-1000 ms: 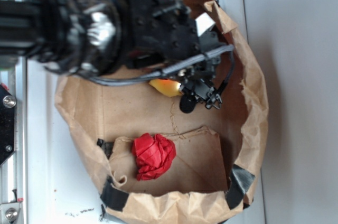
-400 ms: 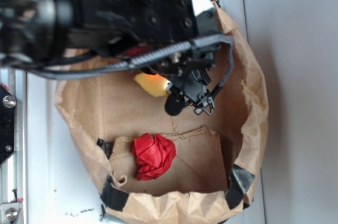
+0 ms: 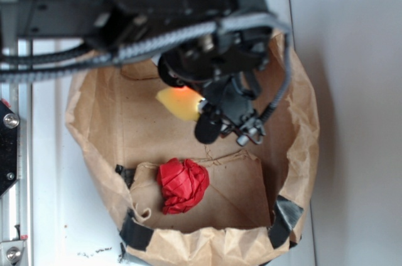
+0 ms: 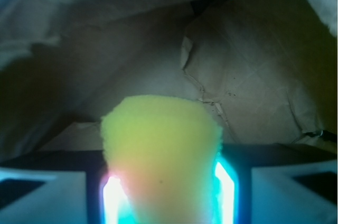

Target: Grab the green sponge.

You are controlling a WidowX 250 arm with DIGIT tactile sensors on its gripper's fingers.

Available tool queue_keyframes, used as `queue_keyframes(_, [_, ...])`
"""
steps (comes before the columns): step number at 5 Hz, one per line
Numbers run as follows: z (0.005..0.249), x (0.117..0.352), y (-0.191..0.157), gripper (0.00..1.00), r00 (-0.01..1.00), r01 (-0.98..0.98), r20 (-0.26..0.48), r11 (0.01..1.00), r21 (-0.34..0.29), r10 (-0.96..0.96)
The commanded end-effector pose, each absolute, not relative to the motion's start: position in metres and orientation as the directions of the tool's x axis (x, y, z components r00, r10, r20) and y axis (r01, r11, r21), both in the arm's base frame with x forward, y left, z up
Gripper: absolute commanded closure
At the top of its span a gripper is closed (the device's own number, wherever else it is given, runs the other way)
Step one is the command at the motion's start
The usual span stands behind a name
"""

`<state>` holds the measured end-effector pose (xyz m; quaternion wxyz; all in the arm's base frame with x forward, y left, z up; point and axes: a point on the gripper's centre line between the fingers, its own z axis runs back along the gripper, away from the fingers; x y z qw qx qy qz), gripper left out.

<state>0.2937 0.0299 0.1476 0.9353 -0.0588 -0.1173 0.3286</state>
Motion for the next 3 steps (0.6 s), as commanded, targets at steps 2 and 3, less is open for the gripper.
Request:
queue_keyframes(2, [0.217, 0.285, 0.031, 1.00, 0.804, -0.507, 0.246, 0.840, -0.194, 0.542])
queue_keyframes(3, [0.219, 0.278, 0.030, 1.00, 0.795, -0.495, 0.276, 0.841, -0.219, 0.540])
